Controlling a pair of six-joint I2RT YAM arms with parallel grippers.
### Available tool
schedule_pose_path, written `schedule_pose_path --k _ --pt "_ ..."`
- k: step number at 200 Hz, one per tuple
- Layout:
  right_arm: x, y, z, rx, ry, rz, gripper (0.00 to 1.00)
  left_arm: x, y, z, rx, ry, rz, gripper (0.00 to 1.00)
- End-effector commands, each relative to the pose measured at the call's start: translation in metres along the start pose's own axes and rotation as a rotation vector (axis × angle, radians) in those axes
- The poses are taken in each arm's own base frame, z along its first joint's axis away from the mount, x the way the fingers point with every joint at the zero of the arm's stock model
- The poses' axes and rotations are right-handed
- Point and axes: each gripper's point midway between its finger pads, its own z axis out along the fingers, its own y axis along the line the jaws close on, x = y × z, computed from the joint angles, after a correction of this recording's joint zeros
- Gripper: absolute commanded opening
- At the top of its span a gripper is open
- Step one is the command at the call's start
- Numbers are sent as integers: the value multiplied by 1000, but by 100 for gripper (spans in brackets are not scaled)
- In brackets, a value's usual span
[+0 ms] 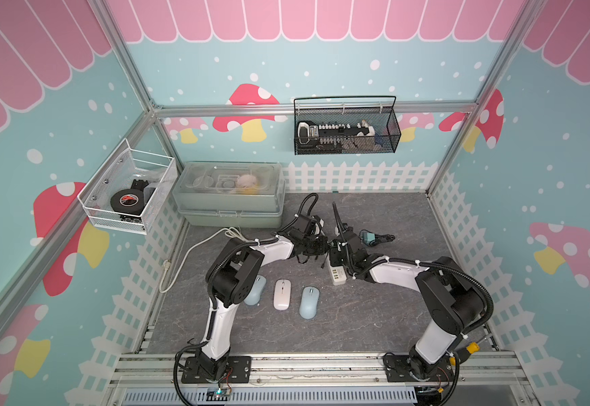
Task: Unplug the wireless mouse
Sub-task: Remove the plug from the socket.
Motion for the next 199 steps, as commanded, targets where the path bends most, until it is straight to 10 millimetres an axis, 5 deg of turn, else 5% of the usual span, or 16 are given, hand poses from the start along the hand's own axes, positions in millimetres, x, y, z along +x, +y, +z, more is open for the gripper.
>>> schedule_pose_path --k 1,199 --pt "4 10 3 -53 4 20 41 34 31 9 -91 107 -66 0" --pt "-31 15 -12 -53 -106 12 27 43 35 5 -115 111 -65 0"
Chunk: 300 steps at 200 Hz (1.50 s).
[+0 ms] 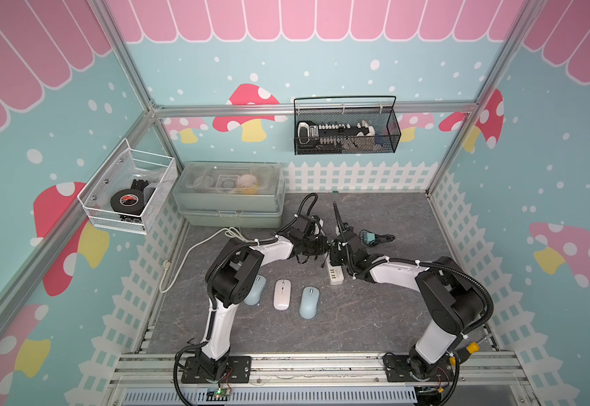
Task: Unplug the wireless mouse
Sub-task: Remove the plug from the socket, then place the plug at the center of the board.
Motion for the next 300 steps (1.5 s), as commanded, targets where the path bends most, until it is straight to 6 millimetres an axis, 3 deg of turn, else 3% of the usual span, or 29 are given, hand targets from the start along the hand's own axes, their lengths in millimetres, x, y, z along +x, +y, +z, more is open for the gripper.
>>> schedule_pose_path --k 1,97,143,170,214,244,272,300 --pt "-29 17 -11 -69 -91 14 27 42 34 6 -112 114 -65 0" --pt "-51 17 -27 -58 -171 -40 21 45 36 6 -117 121 -72 0" --pt "-53 18 -28 -66 -174 -42 20 46 36 6 -119 120 -72 0" --pt "-65 14 -42 -43 -222 -54 20 44 37 2 -127 110 -69 0" --pt "-89 -15 -77 9 -283 -2 20 33 28 -8 -109 74 -46 0" --pt "-96 -65 -103 -9 -320 217 21 18 15 -27 -77 5 -19 0" --pt "-81 -120 -121 -17 -362 492 23 10 8 -40 -64 -28 3 0" --pt "-53 -138 -119 -45 -323 657 23 7 5 -45 -60 -41 9 0"
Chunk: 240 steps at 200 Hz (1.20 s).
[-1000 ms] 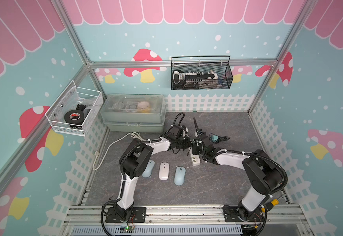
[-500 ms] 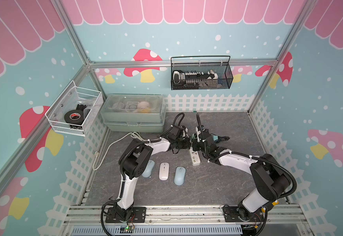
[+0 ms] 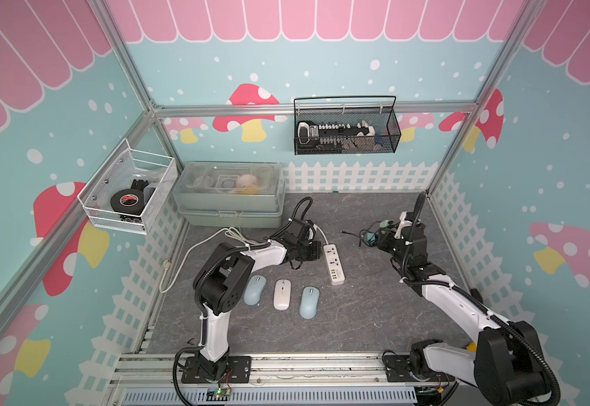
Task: Unplug the wireless mouse
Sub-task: Place the plug at the center of the board.
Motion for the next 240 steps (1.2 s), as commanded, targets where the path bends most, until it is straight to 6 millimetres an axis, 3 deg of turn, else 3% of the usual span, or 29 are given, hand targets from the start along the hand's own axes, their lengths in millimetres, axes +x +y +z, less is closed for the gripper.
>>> schedule_pose_path --k 1,50,102,134,175,240 --pt "19 -1 -4 -72 67 192 23 -11 -4 -13 -4 -40 17 0" --pt "61 -19 1 -88 149 321 23 -6 1 -12 -8 -33 11 0" --pt "67 -10 15 -180 160 415 24 -5 6 -13 -15 -32 0 0" --pt "88 -15 24 -174 225 422 25 -2 11 -12 -24 -26 -8 0" --pt "100 -21 19 -170 257 450 25 -1 13 -8 -25 -18 -15 0" --pt "118 -50 4 -59 307 380 33 -1 15 -8 -29 -15 -22 0"
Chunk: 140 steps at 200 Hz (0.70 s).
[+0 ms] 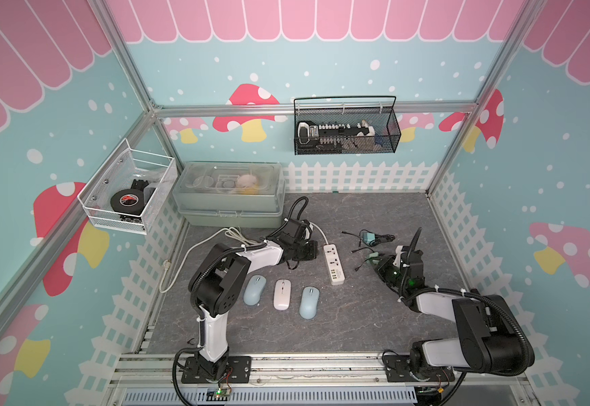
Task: Unplug the wireless mouse
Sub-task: Place the plug at the center of the board.
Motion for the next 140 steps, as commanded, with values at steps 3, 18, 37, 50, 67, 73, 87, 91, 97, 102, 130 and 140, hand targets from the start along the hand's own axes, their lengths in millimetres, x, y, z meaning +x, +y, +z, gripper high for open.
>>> schedule_pose_path --k 3,18,37,50,67,73,87,91,97,102,130,140 --pt "1 -11 -7 48 4 -36 33 -3 4 -1 -11 -11 -8 0" --pt "4 -16 -8 74 26 -51 34 -3 4 -1 -9 -10 -7 0" --pt "10 -21 -9 92 56 -61 35 -3 4 -1 -10 -9 -11 0" --pt "13 -25 -11 107 64 -60 35 -2 4 -1 -8 -8 -11 0" --pt "14 -30 -17 135 60 -60 35 -2 4 -2 -11 -12 -11 0" --pt "14 -32 -19 146 59 -61 35 -2 4 -2 -11 -11 -10 0" --pt "15 -34 -25 163 55 -67 35 -2 4 -2 -10 -10 -10 0" --pt "15 -34 -27 166 53 -70 35 -3 4 -2 -9 -11 -10 0" --pt "16 -35 -29 173 52 -73 35 -2 4 -2 -9 -9 -11 0" --pt "15 -36 -32 182 48 -76 35 -2 4 -2 -8 -9 -10 0" --pt "10 -35 -53 220 7 -111 36 -1 4 -1 -8 -7 -9 0" --pt "5 -30 -62 221 -25 -127 36 -2 4 -1 -8 -8 -9 0"
